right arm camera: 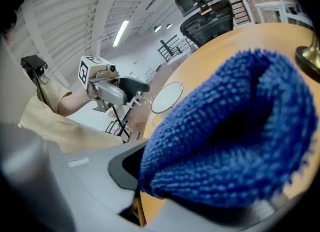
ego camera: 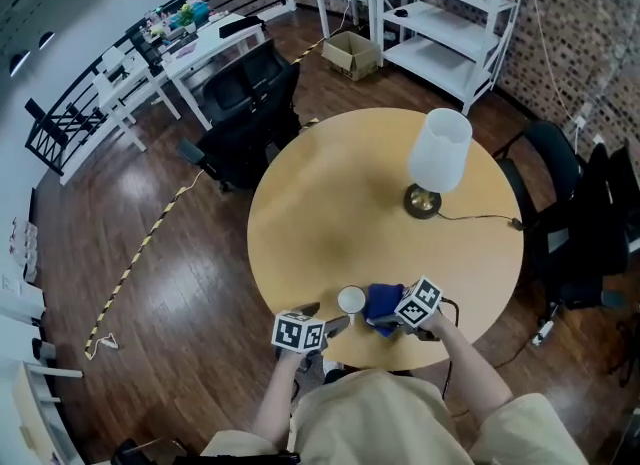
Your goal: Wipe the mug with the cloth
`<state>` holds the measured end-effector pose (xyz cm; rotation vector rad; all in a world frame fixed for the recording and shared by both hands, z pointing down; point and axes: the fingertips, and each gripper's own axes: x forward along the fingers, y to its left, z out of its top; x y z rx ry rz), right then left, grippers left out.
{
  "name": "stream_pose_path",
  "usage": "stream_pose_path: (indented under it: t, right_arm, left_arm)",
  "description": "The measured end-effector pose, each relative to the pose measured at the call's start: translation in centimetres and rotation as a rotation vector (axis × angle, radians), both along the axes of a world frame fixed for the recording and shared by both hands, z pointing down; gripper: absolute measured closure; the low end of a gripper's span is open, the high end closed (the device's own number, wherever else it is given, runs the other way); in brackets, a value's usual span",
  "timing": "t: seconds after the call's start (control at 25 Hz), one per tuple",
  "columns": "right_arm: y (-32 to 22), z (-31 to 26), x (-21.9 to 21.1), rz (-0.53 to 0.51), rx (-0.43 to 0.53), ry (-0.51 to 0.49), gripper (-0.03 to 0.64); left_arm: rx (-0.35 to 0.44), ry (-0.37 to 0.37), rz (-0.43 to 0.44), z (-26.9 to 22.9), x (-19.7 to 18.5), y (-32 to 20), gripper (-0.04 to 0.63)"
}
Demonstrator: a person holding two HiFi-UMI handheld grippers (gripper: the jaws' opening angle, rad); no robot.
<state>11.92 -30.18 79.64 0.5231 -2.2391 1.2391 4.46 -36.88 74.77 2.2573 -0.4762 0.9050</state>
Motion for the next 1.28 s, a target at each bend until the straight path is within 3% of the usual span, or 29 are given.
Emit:
stream_pose_path:
  t: [0.12, 0.32, 0.4, 0.48, 0.76, 1.04, 1.12, 1.28]
  right_arm:
    - [-0.1, -0.4, -0.3, 0.107, 0.017, -0.044, 0.552]
    - [0.4, -0.7, -1.2, 0.089, 0.063, -0.041, 0.552]
    - [0.6, -0.6, -1.8, 0.029, 0.099, -0.004, 0.552]
    - [0.8, -0.4, -2.4, -0.019, 0.13, 0.027, 0.552]
    - [0.4, -0.2, -3.3, 0.042, 0.133, 0.023, 0.552]
    - [1.2, -1.2, -3.5, 0.048, 0.156, 0.032, 0.552]
    - [1.2, -2.2, -2.4, 0.122, 0.178, 0.029, 0.551]
    - [0.0, -7.7, 1.9, 0.441, 0.304, 0.0, 0.551]
  left_arm:
    - [0.025, -0.066, 0.098, 1.3, 1.4, -3.6, 0.236]
    - [0.029, -0.166, 0.466, 3.6, 5.5, -3.7, 0.283]
    - [0.031, -0.222, 0.516, 4.9, 5.9, -3.5, 0.399]
    - [0.035, -0.256, 0.49, 5.7, 6.1, -3.7, 0.541]
    - [0.02, -0.256, 0.331, 5.9, 6.3, -3.9, 0.541]
    - [-0.013, -0.332, 0.161, 6.0, 5.9, -3.8, 0.545]
    - [-0.016, -0.341, 0.115, 6.3, 5.8, -4.3, 0.552]
    - [-0.108, -0.355, -0.001, 6.9, 4.6, -5.0, 0.569]
